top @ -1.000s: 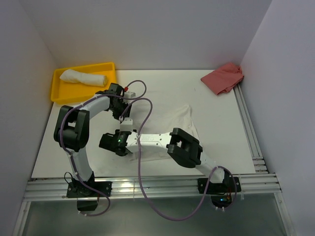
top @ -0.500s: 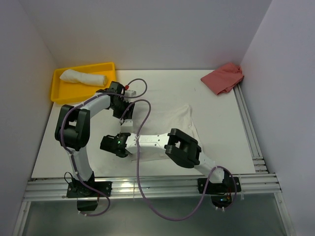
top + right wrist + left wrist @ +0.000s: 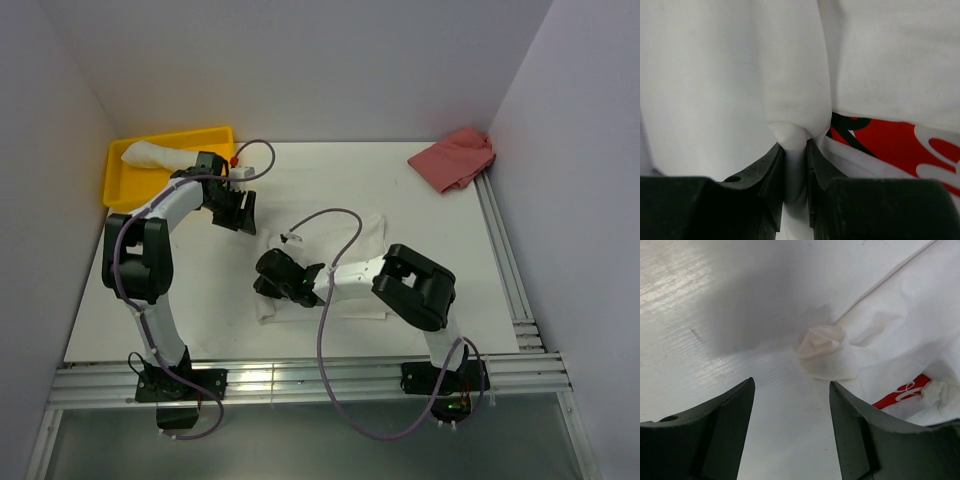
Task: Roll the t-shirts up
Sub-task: Roll the tshirt
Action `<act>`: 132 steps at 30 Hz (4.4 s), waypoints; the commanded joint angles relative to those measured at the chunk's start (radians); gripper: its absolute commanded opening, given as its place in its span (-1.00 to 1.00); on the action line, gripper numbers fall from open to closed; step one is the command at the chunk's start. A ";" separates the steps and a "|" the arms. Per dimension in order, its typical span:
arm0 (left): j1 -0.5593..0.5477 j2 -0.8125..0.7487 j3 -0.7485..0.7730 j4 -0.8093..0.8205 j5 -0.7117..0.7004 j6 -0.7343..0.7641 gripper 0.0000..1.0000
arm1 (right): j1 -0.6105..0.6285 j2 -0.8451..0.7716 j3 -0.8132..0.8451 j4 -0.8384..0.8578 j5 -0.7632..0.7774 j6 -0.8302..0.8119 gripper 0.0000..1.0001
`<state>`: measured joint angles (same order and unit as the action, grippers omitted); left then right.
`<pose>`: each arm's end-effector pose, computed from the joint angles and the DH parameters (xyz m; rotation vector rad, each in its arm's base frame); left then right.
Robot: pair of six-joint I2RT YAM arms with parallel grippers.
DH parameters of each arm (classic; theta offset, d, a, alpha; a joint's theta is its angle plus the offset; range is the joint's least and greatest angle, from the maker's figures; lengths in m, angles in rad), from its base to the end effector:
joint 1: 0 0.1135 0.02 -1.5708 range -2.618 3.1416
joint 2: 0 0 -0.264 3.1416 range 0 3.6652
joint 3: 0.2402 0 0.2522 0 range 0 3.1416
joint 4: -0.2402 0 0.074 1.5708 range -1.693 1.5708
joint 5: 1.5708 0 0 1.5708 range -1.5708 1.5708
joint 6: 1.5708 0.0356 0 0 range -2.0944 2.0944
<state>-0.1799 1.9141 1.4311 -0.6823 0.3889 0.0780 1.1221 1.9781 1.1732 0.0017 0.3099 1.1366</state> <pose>0.3870 -0.0841 0.2032 0.4564 2.6679 -0.5602 0.1887 0.3670 0.1433 0.1721 2.4460 0.7302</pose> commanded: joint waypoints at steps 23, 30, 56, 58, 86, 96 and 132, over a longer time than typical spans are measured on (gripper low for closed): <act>-0.044 -0.013 -0.149 0.086 0.004 -0.007 -0.02 | 0.027 -0.073 -0.016 -0.050 0.046 0.069 0.13; -0.078 -0.020 -0.143 0.093 -0.070 -0.014 -0.03 | 0.084 -0.062 0.187 -0.414 0.225 0.063 0.16; -0.115 -0.024 -0.106 0.063 -0.085 -0.017 0.07 | 0.087 0.248 0.655 -0.675 0.334 -0.058 0.15; -0.115 -0.029 -0.103 0.061 -0.084 -0.015 0.10 | 0.088 0.249 0.637 -0.683 0.328 -0.049 0.14; -0.061 -0.036 0.009 0.007 -0.013 -0.004 0.35 | 0.067 0.286 0.516 -0.714 0.232 0.002 -0.34; -0.013 -0.044 0.019 -0.033 0.087 0.037 0.36 | -0.044 0.050 0.003 0.106 -0.180 -0.040 -0.51; -0.087 0.000 -0.066 0.040 -0.021 -0.029 -0.61 | 0.048 -0.026 0.228 -0.445 0.244 0.012 0.17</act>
<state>-0.2588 1.9137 1.3540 -0.6552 0.4091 0.0574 1.1381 1.9640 1.2869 -0.1696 0.3710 1.1683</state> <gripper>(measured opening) 0.210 0.581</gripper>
